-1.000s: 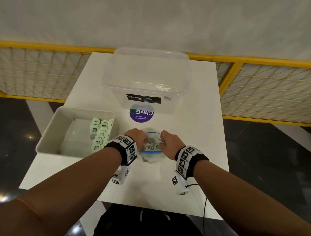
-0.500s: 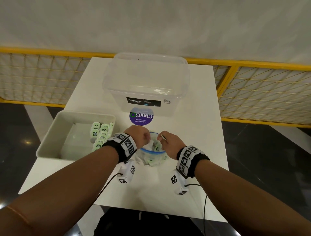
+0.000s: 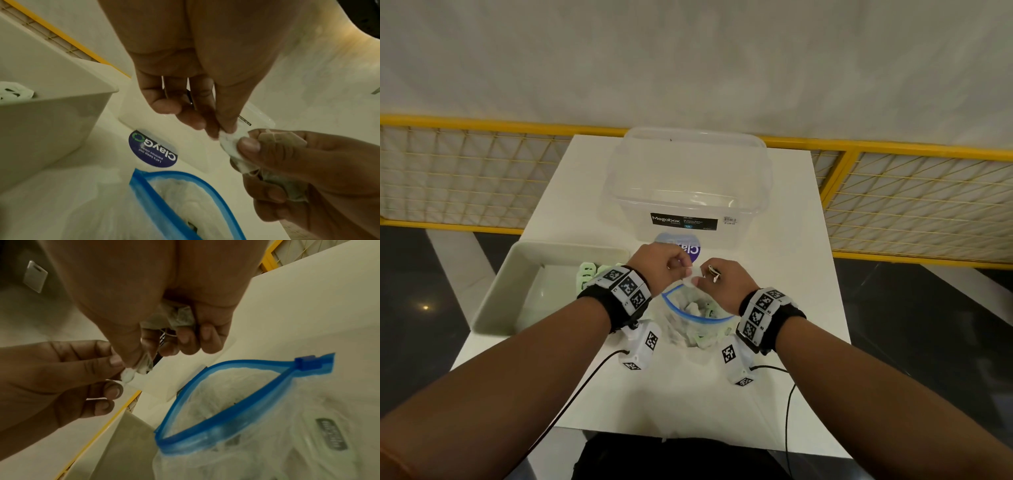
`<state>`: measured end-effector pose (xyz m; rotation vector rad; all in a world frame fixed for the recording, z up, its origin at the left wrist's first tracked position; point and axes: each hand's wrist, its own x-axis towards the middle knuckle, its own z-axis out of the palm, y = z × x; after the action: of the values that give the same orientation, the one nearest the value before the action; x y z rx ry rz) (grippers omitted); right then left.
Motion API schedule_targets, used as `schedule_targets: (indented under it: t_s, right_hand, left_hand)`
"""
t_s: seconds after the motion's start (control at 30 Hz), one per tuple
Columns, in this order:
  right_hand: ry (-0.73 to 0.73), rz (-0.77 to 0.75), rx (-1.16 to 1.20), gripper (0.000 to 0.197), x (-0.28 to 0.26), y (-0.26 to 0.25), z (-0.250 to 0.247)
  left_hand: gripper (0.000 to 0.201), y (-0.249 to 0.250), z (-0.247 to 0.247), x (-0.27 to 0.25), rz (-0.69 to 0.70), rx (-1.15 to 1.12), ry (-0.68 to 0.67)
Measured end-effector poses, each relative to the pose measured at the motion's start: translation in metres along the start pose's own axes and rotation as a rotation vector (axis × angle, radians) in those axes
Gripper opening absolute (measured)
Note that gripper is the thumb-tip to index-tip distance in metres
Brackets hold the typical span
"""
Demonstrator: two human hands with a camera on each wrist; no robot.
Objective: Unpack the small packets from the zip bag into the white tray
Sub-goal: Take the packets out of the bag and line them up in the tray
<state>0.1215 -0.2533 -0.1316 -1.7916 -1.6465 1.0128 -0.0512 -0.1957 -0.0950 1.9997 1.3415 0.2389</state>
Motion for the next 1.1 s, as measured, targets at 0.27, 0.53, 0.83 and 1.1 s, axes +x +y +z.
schedule_targets:
  t_s: [0.27, 0.53, 0.83, 1.1]
  right_hand:
    - [0.002, -0.004, -0.032, 0.041, 0.007, -0.044, 0.016]
    - [0.032, -0.05, -0.022, 0.012, 0.018, -0.092, 0.044]
    - [0.099, 0.036, 0.126, 0.018, 0.035, -0.119, 0.079]
    - [0.06, 0.099, 0.159, 0.015, 0.042, -0.119, 0.102]
  left_hand:
    - [0.009, -0.006, -0.045, -0.006, 0.046, -0.025, -0.042]
    - [0.015, -0.034, -0.1, -0.019, 0.103, -0.025, -0.153]
    - [0.012, -0.07, -0.137, -0.022, 0.245, 0.169, -0.038]
    - [0.012, -0.109, -0.16, -0.021, 0.11, 0.396, -0.124]
